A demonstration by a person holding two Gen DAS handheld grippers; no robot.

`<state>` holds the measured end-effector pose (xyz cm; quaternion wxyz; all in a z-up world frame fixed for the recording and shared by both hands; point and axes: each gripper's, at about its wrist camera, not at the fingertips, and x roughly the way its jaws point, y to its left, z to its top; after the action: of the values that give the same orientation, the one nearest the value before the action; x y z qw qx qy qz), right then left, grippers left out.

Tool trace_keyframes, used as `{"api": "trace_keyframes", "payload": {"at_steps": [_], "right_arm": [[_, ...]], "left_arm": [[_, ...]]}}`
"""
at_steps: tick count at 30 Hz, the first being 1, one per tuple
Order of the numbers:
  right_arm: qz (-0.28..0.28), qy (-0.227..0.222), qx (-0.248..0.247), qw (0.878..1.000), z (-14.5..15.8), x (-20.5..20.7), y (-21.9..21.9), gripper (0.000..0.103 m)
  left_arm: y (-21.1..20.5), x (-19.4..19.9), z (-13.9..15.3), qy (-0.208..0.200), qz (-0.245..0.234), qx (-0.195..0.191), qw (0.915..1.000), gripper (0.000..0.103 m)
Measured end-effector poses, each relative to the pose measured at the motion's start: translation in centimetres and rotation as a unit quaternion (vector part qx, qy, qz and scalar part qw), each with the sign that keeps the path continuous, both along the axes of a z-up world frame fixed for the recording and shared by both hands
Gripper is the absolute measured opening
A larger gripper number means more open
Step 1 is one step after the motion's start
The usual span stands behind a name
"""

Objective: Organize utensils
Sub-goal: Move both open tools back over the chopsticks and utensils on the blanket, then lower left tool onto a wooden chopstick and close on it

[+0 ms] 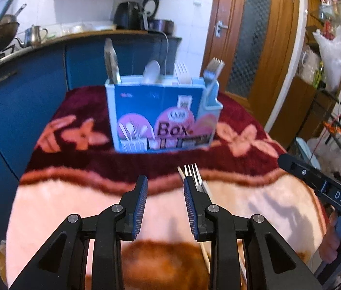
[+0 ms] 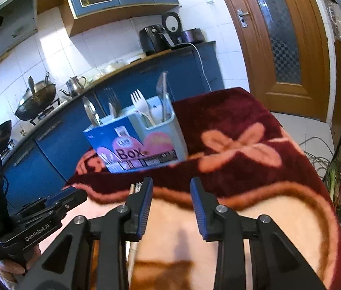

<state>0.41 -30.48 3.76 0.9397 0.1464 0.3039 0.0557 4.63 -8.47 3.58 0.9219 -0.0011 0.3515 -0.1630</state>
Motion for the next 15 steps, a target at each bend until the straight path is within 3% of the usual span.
{"api": "trace_keyframes", "payload": {"at_steps": [15], "right_arm": [[-0.012,0.019,0.014,1.0,-1.9,-0.9,-2.2,0.039]], "left_arm": [[-2.5,1.2,-3.5,0.105,-0.02,0.031,0.9938,0.031]]}}
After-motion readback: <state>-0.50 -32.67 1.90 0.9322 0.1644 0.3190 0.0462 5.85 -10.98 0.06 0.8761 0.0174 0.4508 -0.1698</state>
